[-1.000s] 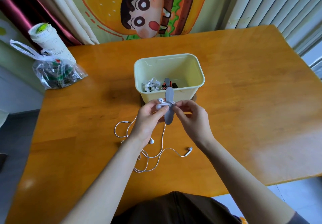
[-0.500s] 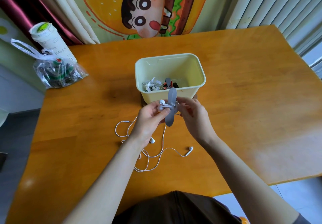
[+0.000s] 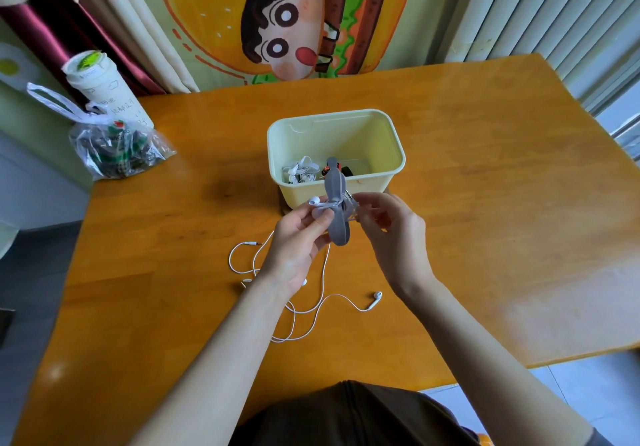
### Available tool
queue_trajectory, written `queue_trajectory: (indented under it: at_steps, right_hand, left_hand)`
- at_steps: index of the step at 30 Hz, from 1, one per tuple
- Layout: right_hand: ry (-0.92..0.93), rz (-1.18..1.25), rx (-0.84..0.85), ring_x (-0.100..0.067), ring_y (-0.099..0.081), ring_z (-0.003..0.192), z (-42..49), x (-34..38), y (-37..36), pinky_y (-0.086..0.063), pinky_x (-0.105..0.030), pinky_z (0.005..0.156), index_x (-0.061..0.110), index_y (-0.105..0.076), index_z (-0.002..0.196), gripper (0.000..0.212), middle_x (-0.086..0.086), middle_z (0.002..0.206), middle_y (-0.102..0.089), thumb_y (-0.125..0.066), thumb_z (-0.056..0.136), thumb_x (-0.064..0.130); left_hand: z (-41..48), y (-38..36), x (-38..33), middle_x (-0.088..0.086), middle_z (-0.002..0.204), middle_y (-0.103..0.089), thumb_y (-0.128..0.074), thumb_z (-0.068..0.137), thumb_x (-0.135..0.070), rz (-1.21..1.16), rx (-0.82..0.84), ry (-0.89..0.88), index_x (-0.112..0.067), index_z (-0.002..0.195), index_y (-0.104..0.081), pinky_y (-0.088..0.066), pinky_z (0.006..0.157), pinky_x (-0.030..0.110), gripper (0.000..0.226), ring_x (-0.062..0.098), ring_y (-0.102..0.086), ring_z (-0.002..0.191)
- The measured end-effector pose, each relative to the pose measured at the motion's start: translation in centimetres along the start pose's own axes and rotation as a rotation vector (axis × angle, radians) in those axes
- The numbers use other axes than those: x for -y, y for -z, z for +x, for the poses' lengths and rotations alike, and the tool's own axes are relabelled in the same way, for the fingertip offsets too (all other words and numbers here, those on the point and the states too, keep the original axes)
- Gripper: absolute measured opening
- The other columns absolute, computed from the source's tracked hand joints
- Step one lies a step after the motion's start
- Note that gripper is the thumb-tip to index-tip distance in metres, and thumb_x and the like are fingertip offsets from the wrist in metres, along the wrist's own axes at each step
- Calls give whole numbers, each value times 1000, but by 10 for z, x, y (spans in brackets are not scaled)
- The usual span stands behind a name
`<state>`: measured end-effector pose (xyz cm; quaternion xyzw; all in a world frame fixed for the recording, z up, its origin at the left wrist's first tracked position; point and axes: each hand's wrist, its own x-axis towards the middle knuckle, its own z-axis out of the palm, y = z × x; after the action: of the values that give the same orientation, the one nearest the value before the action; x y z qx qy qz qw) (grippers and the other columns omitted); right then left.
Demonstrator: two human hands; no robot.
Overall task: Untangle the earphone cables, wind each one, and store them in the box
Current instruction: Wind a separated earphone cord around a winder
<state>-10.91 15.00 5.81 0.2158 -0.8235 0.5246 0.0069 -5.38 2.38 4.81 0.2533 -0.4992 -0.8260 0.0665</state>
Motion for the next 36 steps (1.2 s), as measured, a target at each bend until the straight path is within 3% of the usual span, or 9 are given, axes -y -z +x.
queue_trajectory:
  at_steps: [3, 10, 13, 17, 22, 25, 30, 33, 36]
  right_hand:
    - [22, 4, -5, -3, -62, 77, -2, 1, 1, -43, -6, 67, 14, -70, 99, 17, 9, 89, -61, -60, 89, 4]
    - [124, -66, 58, -7, -59, 79, 2, 5, 7, -47, -11, 70, 11, -72, 101, 19, 3, 90, -59, -64, 86, 4]
    - [172, -93, 69, -10, -58, 78, 2, 7, 8, -49, -19, 70, 11, -73, 101, 21, -2, 90, -60, -66, 84, 3]
    - [218, -154, 83, -14, -58, 77, 2, 13, 10, -51, -25, 68, 11, -72, 103, 23, -4, 90, -59, -67, 82, 1]
    - [249, -186, 74, -9, -53, 77, 1, 20, 9, -45, -11, 67, 11, -72, 103, 23, 0, 90, -54, -67, 82, 4]
    - [215, -148, 52, -6, -51, 80, 1, 20, 7, -40, -4, 71, 11, -71, 102, 18, 3, 94, -52, -64, 85, 7]
    - [85, 23, -42, -8, -57, 78, 1, 20, 1, -47, -15, 70, 13, -63, 92, 8, 3, 90, -61, -66, 86, 10]
    - [11, 155, -134, -5, -62, 75, 1, 21, 3, -47, -12, 69, 19, -64, 88, 14, 8, 81, -66, -71, 82, 9]
    - [48, 128, -157, -5, -62, 74, 1, 18, 7, -48, -13, 69, 16, -67, 86, 14, 8, 79, -67, -72, 79, 5]
  left_hand:
    - [-1, -2, -3, 3, 92, -70, -52, 93, -4, -16, 6, -13, -12, 102, -64, -54, 74, 25, 17, 12, -65, 86]
    - [-1, -1, -4, 6, 97, -69, -56, 90, -10, -21, 11, -26, -10, 106, -63, -55, 71, 24, 18, 14, -65, 87]
    - [-1, -1, -5, 2, 92, -72, -63, 78, -22, -14, -7, -21, -11, 109, -62, -53, 74, 28, 33, 13, -67, 86]
    - [-1, 1, -7, -1, 89, -73, -65, 74, -21, 6, -7, -33, -9, 115, -60, -53, 73, 28, 43, 12, -69, 84]
    - [-2, 1, -7, 4, 96, -72, -66, 71, -18, -66, -22, -49, -7, 120, -57, -55, 72, 28, 52, 15, -70, 87]
    - [-4, 0, -7, 7, 101, -71, -66, 71, -17, -119, -23, -53, -5, 126, -53, -56, 71, 28, 57, 17, -69, 90]
    - [-4, -5, -9, 10, 111, -66, -69, 68, -20, -80, -28, -58, -5, 129, -51, -50, 83, 35, 66, 22, -64, 101]
    - [-3, -6, -10, 8, 107, -68, -71, 67, -20, -40, -14, -73, -10, 118, -58, -50, 79, 34, 54, 22, -64, 100]
    - [-3, -5, -10, 6, 100, -69, -73, 63, -19, 24, -12, -88, -15, 106, -61, -49, 84, 40, 45, 23, -63, 99]
